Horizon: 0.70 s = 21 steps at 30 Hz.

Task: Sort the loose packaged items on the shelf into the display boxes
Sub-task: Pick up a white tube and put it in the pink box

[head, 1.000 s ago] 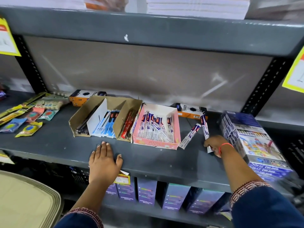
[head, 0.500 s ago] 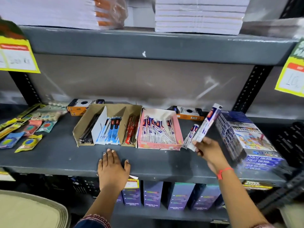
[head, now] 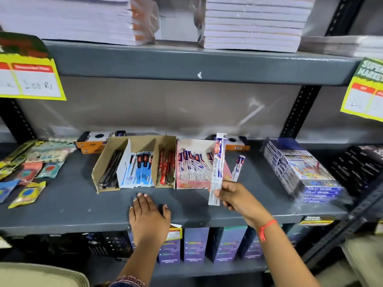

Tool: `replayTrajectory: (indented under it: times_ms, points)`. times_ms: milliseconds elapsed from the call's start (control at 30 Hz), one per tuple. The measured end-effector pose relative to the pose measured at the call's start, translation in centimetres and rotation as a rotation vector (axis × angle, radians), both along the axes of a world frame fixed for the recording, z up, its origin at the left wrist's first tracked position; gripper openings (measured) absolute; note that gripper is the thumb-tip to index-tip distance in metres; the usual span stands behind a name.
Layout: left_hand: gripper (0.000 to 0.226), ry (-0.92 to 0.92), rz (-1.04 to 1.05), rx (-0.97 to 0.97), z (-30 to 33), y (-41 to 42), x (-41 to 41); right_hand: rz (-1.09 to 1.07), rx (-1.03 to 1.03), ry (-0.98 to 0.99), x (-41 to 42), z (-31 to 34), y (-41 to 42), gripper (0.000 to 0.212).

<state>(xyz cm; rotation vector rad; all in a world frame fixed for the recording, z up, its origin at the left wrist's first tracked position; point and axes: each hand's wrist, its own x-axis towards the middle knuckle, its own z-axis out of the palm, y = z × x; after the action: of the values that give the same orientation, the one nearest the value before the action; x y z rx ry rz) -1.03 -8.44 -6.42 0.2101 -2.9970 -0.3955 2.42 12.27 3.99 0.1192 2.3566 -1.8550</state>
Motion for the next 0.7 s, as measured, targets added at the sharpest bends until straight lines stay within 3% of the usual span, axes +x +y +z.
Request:
replayTrajectory:
  times_ms: [267,433,633,700]
  points:
    - [0.070,-0.041,0.003,-0.004,0.3,0.1,0.0,-0.015,0.071,-0.050,-1.5,0.2,-0.9,0.017]
    - [0.072,-0.096,-0.020,0.027,1.0,1.3,-0.4,-0.154,0.102,-0.002,-4.7,0.9,-1.0,0.016]
    - [0.072,-0.061,-0.024,0.069,0.8,3.9,-0.8,-0.244,0.312,0.045,-9.8,0.1,-0.7,0.021]
    - [0.073,-0.029,-0.011,0.051,0.3,4.0,-0.9,-0.242,0.458,0.041,-10.7,-0.5,-0.5,0.034]
